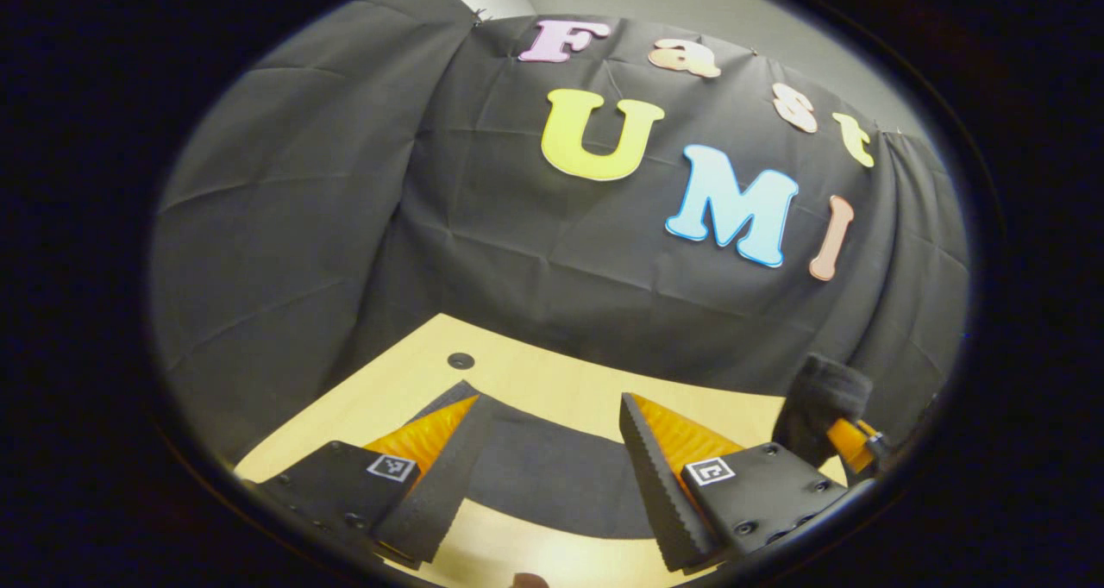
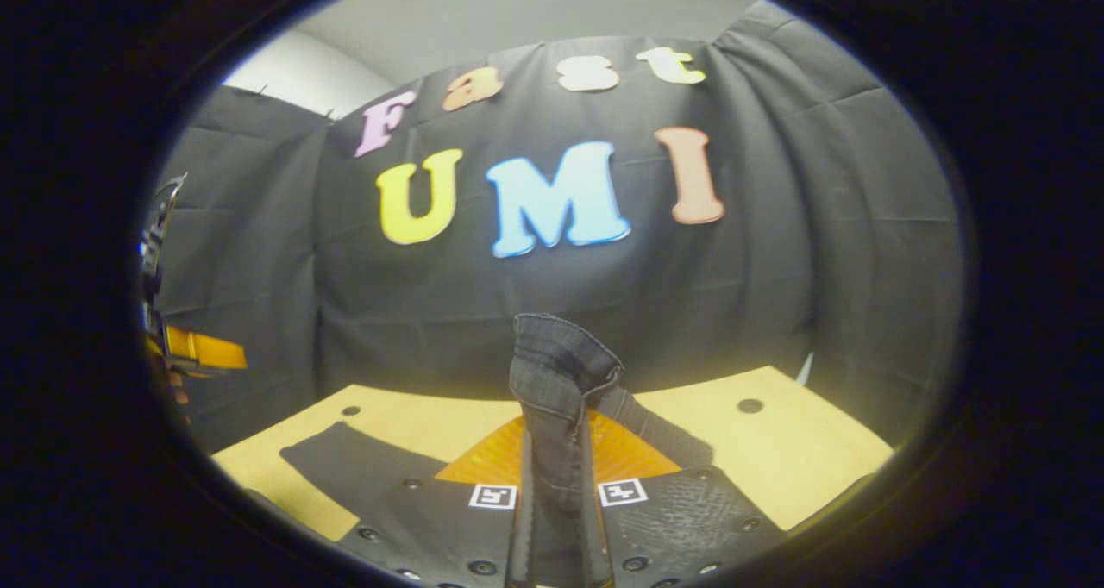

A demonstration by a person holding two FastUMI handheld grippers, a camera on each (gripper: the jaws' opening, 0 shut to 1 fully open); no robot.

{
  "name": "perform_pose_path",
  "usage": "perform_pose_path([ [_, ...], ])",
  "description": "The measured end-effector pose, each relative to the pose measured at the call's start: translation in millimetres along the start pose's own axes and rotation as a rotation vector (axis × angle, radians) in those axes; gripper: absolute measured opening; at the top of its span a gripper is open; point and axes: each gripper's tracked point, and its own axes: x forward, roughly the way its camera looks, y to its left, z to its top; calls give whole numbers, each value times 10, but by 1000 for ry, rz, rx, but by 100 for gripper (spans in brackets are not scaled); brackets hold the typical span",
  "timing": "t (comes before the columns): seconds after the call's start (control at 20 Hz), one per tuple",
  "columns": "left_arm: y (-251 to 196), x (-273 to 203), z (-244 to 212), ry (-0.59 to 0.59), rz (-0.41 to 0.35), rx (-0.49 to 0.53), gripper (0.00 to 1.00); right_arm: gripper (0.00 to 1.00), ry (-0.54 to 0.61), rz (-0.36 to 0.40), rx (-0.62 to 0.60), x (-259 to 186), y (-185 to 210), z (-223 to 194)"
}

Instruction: Grasp the waist and the cuffs of the jeans and fold them to make the two legs overlap; first hold the waist and fold one-third of the jeans toward the cuffs, then hold the cuffs and fold the remaining one-third in the same direction to finish folding.

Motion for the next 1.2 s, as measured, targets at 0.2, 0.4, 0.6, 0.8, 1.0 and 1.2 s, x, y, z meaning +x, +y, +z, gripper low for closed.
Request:
perform_pose_path([
  [0.2, 102, -43, -79, 7, 17, 6, 97, 21, 150, 105, -51, 257, 432, -752],
  [0.4, 205, -4, -253, 45, 40, -46, 98, 20, 255, 164, -89, 313, 528, -1212],
  [0.6, 239, 21, -306, 51, 55, -85, 98, 43, 273, 219, -49, 265, 681, -1276],
  [0.8, 303, 65, -376, 62, 70, -141, 99, 62, 285, 250, -46, 207, 762, -1269],
  [1.0, 446, 135, -497, 92, 82, -221, 99, 80, 242, 232, -76, 86, 746, -1059],
  [1.2, 684, 261, -710, 147, 93, -344, 98, 82, 176, 172, -75, -60, 559, -626],
])
